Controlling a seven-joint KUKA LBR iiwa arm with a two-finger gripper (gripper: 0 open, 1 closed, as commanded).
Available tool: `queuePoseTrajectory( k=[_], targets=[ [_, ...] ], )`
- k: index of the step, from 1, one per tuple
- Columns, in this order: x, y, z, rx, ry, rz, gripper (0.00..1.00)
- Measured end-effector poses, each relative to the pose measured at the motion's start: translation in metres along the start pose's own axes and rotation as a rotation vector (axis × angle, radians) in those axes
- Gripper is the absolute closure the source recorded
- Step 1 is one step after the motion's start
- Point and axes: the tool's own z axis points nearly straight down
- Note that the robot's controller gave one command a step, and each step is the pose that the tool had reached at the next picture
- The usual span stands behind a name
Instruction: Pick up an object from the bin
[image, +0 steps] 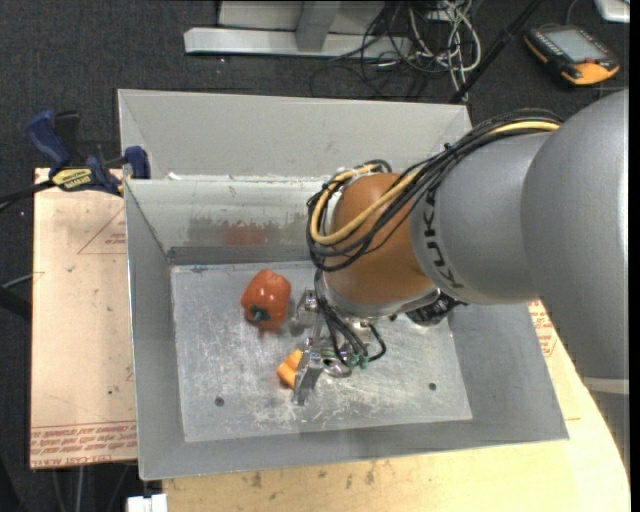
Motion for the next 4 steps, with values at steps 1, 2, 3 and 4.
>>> queuePoseTrajectory(
  k=[1,2,3,4],
  targets=[
    [-0.017,-0.004,0.036,-0.006,0.007,-0.369,1.0],
    [-0.017,-0.004,0.036,-0.006,0.007,-0.369,1.0],
    [-0.016,-0.005,0.033,-0.006,0.006,-0.369,1.0],
    [-0.017,-0.006,0.018,-0.003,-0.006,-0.369,1.0]
  ],
)
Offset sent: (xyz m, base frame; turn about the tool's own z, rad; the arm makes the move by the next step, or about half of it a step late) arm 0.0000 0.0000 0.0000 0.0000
